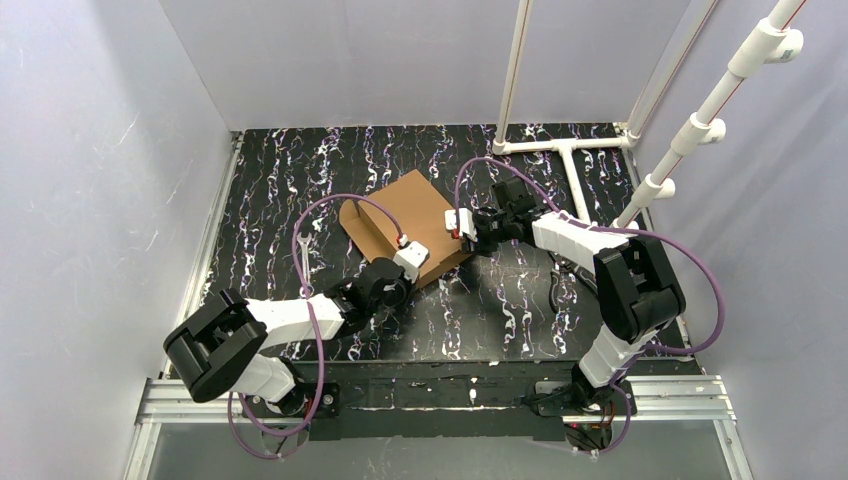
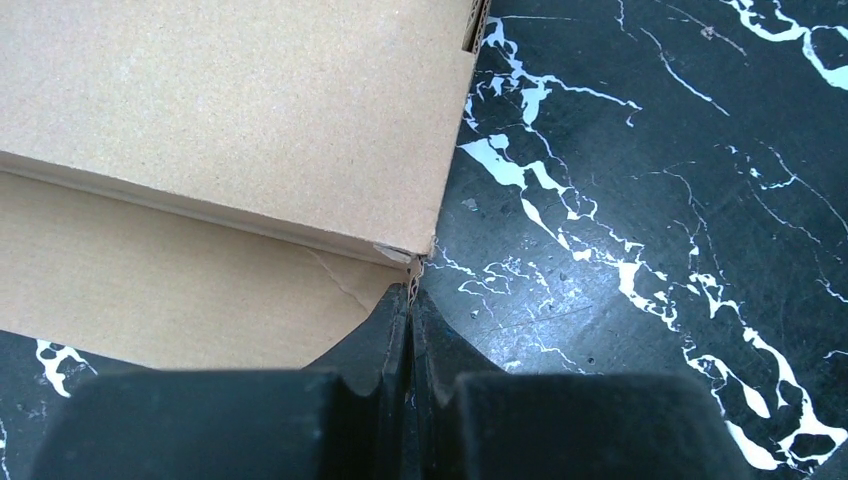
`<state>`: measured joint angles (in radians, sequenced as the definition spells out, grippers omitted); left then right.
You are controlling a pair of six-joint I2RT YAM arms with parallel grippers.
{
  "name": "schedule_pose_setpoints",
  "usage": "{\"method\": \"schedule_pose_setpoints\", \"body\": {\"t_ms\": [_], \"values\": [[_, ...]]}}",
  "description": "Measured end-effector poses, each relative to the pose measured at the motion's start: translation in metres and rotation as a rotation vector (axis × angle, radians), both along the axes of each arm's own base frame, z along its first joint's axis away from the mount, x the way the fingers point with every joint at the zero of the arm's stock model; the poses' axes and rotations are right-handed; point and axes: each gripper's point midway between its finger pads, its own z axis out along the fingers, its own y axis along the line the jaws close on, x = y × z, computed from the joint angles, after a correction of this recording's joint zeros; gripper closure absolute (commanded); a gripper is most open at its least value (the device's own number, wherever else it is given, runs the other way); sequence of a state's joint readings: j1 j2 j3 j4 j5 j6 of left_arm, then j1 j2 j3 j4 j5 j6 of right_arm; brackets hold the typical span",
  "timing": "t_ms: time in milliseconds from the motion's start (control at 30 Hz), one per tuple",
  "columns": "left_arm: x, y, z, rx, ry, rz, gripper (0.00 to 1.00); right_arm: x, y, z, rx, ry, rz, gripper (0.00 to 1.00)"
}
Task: Fold the paper box
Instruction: Close the paper box at the center of the board.
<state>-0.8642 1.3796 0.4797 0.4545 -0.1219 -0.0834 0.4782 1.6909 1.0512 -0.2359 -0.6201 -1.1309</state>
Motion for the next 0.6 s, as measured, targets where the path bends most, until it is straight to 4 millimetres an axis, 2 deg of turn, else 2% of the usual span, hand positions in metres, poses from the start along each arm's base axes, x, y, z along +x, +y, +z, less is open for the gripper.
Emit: {"method": "schedule_pose_setpoints", "body": {"t_ms": [600], "values": [[0.0042, 0.0048, -0.0002, 0.100, -0.058, 0.030, 1.00, -0.0008, 0.0012, -0.0002, 0.005, 0.004, 0.005, 0.50]]}}
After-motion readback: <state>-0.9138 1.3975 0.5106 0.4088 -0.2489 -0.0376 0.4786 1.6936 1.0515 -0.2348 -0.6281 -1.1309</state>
